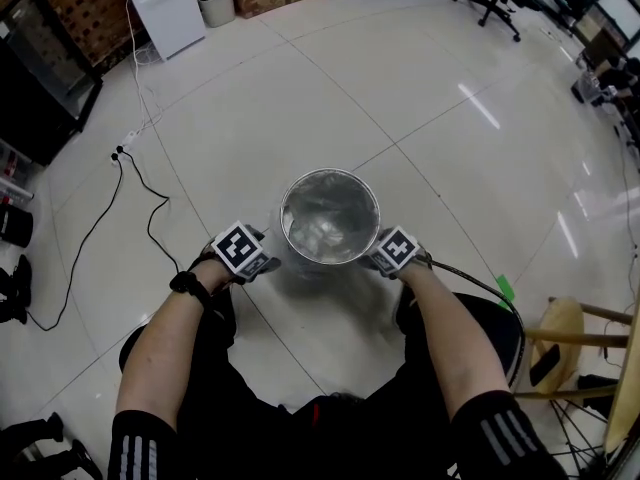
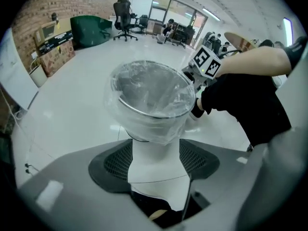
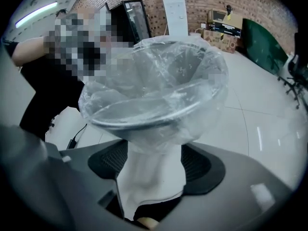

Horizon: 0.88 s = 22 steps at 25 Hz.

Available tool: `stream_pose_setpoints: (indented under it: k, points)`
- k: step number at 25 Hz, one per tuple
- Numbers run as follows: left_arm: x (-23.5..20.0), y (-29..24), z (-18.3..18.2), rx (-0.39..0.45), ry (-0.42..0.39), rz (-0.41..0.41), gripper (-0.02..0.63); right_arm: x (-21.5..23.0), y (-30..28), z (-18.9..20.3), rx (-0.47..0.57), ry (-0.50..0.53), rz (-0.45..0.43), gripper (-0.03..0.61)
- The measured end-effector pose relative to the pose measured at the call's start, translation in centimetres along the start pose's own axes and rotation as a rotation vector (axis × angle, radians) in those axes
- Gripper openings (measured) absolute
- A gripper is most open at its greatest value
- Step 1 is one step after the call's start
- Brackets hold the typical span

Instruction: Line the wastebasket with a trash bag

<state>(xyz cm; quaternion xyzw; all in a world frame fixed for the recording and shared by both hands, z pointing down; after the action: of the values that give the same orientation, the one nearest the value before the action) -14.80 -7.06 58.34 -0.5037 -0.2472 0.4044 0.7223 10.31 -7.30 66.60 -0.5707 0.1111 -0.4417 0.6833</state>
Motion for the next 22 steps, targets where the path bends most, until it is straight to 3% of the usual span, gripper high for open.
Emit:
stream_pose_setpoints:
  k: [6,9,11,15,19,21,22]
  points:
    - [-0.9,4.1,-4.2,0.139,-0.048,-0.134,0.287,-1.2,3.4,1.3,-0.187,0.103,0.019,0.354]
    - [-1.1,7.0,-6.6,0.226,-0.062,-0.202,0.245,-0.9,6.3,1.2,-0.208,0.086,0.060,0.354]
    - [-1.4,9.0,-8.3,0.299,-0.063,-0.257,0.202,-1.2,8.6,-0.7,-0.135,0.097,0.079,0.321]
    - [-2.0,12.7,-10.9,0.424,-0.014,-0.341,0.096,-3.4,13.5,-7.2,0.122,0.165,0.081,0.123]
    - [-0.9,13.8,-11.8,0.443,-0.002,-0.332,0.075,-6.6,16.7,-11.2,0.250,0.209,0.071,0.069]
    - [-0.3,14.0,-12.1,0.439,-0.019,-0.317,0.075,-8.1,17.5,-12.6,0.296,0.216,0.037,0.008]
    - [0.1,14.1,-12.2,0.438,-0.024,-0.302,0.075,-8.7,17.7,-13.2,0.329,0.208,0.010,0.007]
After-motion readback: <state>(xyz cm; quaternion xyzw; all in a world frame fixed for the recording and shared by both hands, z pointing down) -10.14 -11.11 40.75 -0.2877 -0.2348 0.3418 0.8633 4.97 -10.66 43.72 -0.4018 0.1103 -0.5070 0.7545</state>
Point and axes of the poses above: the fingertips, and each gripper's own axes: y backward along the fingers, x to its right, z out of its underside, the point moved 3 cm from there along y, backward along the fingers, and after that the axes turned 11 degrees about -z, right-handed, at the moved point
